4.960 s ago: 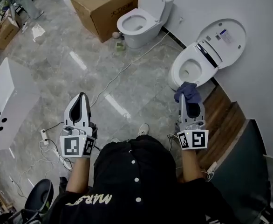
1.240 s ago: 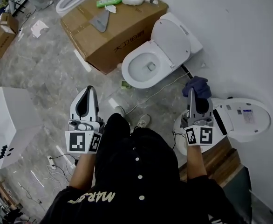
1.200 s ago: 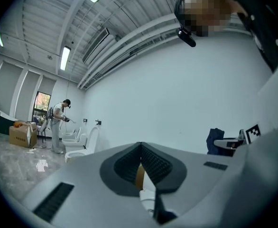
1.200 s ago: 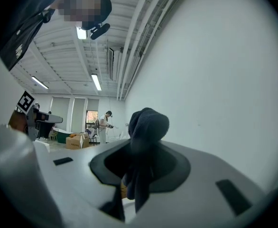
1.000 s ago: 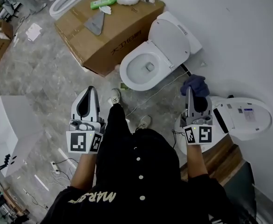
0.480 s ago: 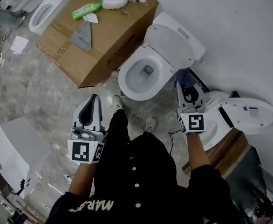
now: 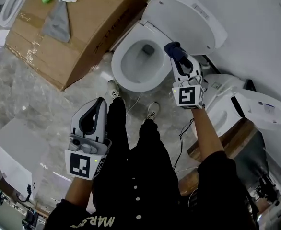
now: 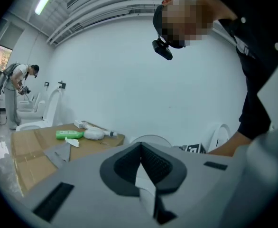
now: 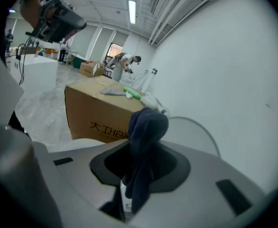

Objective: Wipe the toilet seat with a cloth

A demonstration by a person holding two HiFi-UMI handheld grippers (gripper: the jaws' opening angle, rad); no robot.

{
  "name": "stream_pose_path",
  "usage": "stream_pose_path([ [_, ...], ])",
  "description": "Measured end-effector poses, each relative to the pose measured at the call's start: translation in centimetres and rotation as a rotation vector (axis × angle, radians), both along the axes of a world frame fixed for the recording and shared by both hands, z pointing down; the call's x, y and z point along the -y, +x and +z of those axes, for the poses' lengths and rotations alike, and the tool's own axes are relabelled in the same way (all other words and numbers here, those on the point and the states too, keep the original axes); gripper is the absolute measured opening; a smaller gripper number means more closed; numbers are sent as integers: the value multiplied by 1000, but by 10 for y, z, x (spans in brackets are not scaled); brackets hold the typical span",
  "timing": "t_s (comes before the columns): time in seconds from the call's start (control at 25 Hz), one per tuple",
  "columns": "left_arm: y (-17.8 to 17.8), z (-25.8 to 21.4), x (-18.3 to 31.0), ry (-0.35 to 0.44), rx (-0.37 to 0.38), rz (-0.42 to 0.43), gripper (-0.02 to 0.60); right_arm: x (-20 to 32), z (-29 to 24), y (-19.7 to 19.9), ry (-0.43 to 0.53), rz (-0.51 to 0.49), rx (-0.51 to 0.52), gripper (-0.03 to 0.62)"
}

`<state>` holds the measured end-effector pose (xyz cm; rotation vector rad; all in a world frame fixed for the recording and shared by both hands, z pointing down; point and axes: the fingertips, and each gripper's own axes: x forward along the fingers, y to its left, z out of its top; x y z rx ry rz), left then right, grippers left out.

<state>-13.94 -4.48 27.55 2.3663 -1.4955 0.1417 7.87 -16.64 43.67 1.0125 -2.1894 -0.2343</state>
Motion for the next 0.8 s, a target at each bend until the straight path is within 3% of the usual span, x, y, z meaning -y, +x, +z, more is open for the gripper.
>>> stream_pose_path([
  [0.2, 11, 43, 7, -50, -82, 14, 9, 21, 90, -8, -5, -139, -220, 101],
  [0.4, 20, 86, 5, -89, -111, 36, 9, 35, 178, -7, -17, -288, -461, 100],
  [0.8, 11, 144, -12, -179, -167, 1, 9, 64, 294, -4, -22, -399, -783, 101],
])
